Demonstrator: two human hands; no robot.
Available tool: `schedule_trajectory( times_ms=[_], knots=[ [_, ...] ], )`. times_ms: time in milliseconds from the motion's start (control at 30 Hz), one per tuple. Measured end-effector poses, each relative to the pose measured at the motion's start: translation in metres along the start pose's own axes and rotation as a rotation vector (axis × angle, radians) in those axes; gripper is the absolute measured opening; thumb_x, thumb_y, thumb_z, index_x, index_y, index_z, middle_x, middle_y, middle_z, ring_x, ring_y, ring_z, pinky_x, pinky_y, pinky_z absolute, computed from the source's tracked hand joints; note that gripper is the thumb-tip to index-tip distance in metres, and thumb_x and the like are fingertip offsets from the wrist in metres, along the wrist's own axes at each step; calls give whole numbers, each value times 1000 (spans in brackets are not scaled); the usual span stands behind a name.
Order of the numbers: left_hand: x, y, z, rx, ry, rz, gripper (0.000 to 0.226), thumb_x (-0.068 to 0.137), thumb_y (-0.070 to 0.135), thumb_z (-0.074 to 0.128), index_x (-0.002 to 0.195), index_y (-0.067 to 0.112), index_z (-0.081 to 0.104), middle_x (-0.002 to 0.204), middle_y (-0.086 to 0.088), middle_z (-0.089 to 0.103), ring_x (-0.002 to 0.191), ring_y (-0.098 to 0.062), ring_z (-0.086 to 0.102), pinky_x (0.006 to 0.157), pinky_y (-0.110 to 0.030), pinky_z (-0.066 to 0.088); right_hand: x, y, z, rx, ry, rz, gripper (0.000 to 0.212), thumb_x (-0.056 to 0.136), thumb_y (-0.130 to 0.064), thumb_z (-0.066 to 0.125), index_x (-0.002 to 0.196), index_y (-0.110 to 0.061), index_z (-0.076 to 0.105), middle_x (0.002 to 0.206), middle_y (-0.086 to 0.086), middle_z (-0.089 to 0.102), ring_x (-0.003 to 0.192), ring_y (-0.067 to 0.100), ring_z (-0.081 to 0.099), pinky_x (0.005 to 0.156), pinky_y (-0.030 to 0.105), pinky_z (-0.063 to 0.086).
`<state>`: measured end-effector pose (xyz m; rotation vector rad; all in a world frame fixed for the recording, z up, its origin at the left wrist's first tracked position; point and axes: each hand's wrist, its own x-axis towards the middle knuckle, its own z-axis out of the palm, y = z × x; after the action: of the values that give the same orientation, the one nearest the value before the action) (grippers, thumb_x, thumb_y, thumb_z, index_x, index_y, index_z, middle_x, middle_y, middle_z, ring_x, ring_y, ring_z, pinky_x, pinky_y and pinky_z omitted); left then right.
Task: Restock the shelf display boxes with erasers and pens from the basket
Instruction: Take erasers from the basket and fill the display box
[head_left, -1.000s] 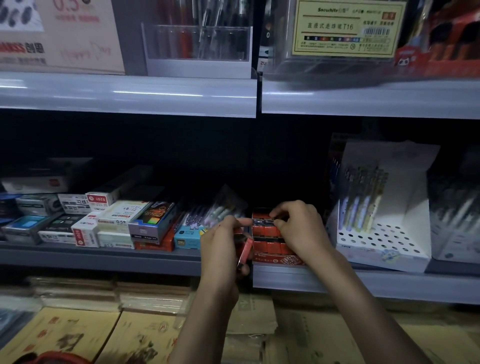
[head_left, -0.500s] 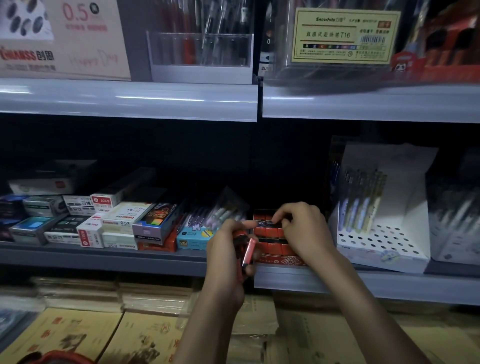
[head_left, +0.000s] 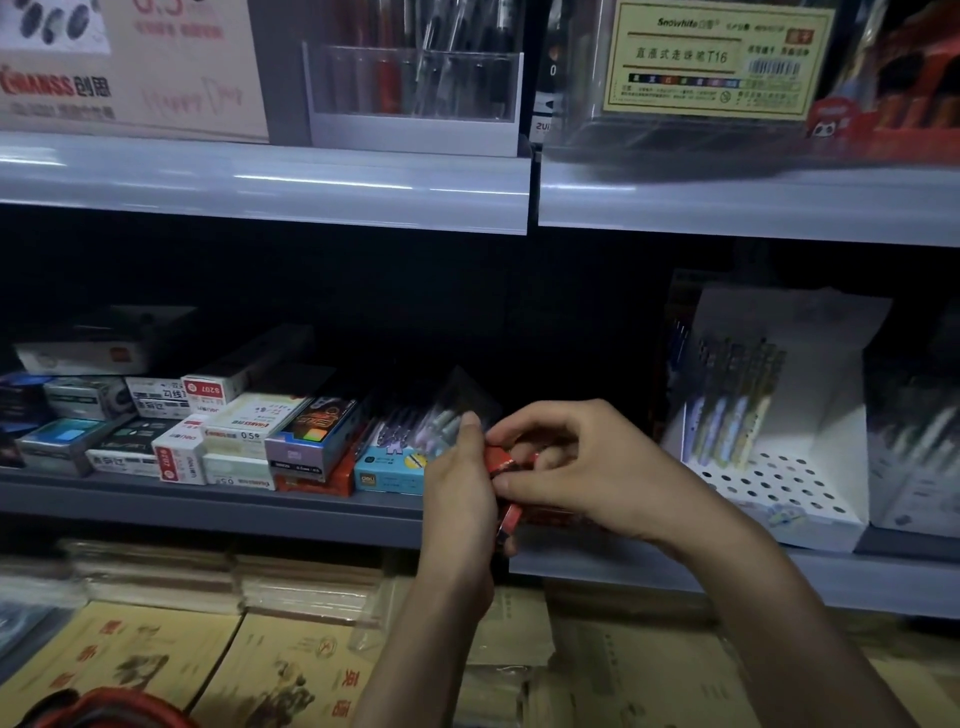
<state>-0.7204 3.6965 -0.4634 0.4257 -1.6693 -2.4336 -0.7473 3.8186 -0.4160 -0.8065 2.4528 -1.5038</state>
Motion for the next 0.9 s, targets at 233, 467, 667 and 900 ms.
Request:
schedule_trajectory(
  times_ms=[233,467,667,900],
  knots=[
    [4,-2,-3,49,1,9,56,104,60,37,99,11,65,62,-4,58,47,-12,52,39,-23,34,-1,6,-7,-44,141,12,17,92,-14,74,101,-26,79,85,1,78,81,15,74,76,26,59],
    [2,-4,-6,112,-23,72,29,105,28,47,99,17,74,71,-4,60,48,-10,53,38,-22,33,5,26,-30,250,403,228,26,83,0,78,101,-18,75,100,12,77,85,25,78,86,37,63],
    [3,-7,-5,149,25,64,31,105,25,44,99,16,73,76,-6,58,56,-13,52,41,-23,34,23,60,-38,10,534,311,24,78,-5,79,94,-22,72,92,1,77,90,17,74,88,41,61],
    [1,-8,-1,154,35,52,30,106,26,45,99,15,72,73,-3,61,53,-9,56,39,-21,37,35,72,-31,-416,487,183,34,97,-5,59,125,-19,72,125,2,71,111,16,67,82,14,46]
  ],
)
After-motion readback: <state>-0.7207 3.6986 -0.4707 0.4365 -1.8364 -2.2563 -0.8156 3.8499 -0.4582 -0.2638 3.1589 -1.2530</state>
